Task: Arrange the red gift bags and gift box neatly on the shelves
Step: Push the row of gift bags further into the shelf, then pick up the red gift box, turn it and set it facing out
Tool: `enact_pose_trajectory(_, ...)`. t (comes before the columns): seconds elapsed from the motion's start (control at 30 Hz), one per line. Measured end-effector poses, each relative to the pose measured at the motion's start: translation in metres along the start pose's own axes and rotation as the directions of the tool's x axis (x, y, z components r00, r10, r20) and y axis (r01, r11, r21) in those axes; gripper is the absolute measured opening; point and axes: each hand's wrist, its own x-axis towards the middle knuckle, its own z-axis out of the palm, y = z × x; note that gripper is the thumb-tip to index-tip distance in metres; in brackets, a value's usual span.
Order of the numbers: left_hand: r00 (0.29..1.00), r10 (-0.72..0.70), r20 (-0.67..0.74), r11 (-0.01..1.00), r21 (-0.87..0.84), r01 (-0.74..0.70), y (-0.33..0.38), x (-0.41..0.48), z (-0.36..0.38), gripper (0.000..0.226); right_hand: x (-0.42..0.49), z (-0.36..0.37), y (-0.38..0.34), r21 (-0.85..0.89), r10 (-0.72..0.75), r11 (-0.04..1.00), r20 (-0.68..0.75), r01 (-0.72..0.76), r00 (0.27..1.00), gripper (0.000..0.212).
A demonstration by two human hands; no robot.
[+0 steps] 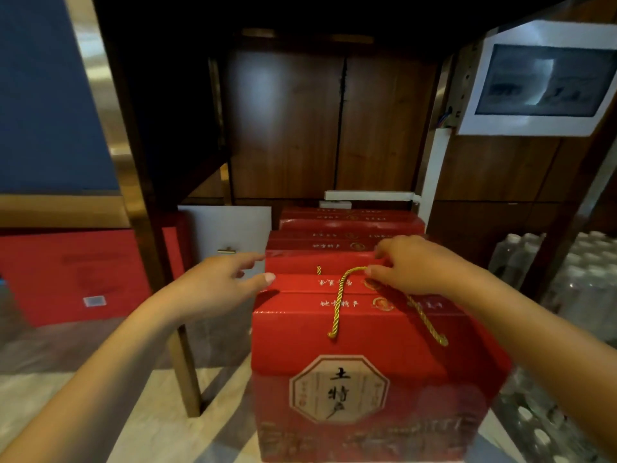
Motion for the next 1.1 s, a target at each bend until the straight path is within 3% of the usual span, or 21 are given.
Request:
enact_pose_trajectory(0.1,1.0,-0.007,0.028,1.0,0.028,0.006,-0.009,-0.027,0.002,0.067,-0.03,0.005,-0.031,0.077,-0.149,0.984,-0.114,0.159,0.982,0.052)
enact_pose_trajectory(0.17,0.999,-0.022,0.043,0.999,0.028,0.021,-0.019,-0.049,0.007,0.07,-0.056,0.016,-0.055,0.115,-0.303,0.936,-0.221,0.333,0.927,0.051)
enact_pose_trajectory(0.23,0.996,-0.059,0.072,0.998,-0.006,0.059,-0.031,-0.073,0.013,0.09,-0.081,0.032,-0.08,0.114,-0.473,0.849,-0.269,0.516,0.839,0.049)
enact_pose_trajectory(0.3,0.985,-0.104,0.135,0.994,0.046,0.099,-0.051,-0.095,0.023,0.117,-0.099,0.055,-0.103,0.145,-0.611,0.751,-0.217,0.644,0.762,0.046)
enact_pose_trajectory(0.33,0.975,-0.133,0.177,0.988,0.101,0.117,-0.061,-0.105,0.03,0.114,-0.103,0.068,-0.113,0.161,-0.665,0.712,-0.156,0.683,0.73,0.043)
enact_pose_trajectory(0.4,0.944,-0.208,0.255,0.968,0.192,0.161,-0.079,-0.123,0.047,0.079,-0.106,0.099,-0.131,0.191,-0.741,0.658,-0.008,0.728,0.671,0.04)
enact_pose_trajectory(0.47,0.899,-0.293,0.325,0.943,0.255,0.215,-0.098,-0.138,0.065,0.063,-0.103,0.131,-0.147,0.216,-0.755,0.655,0.149,0.724,0.639,0.039)
enact_pose_trajectory(0.57,0.832,-0.385,0.399,0.915,0.283,0.288,-0.122,-0.158,0.081,0.061,-0.097,0.181,-0.166,0.225,-0.733,0.673,0.324,0.704,0.598,0.041)
enact_pose_trajectory(0.77,0.806,-0.432,0.405,0.899,0.262,0.351,-0.17,-0.186,0.086,0.058,-0.077,0.23,-0.217,0.265,-0.676,0.709,0.517,0.653,0.525,0.038)
enact_pose_trajectory(0.9,0.796,-0.476,0.373,0.876,0.276,0.395,-0.206,-0.177,0.073,0.056,-0.046,0.237,-0.258,0.206,-0.612,0.751,0.571,0.627,0.547,0.041)
enact_pose_trajectory(1.1,0.837,-0.453,0.306,0.885,0.265,0.382,-0.275,-0.149,0.036,0.05,0.011,0.241,-0.324,0.186,-0.486,0.863,0.561,0.47,0.67,0.037)
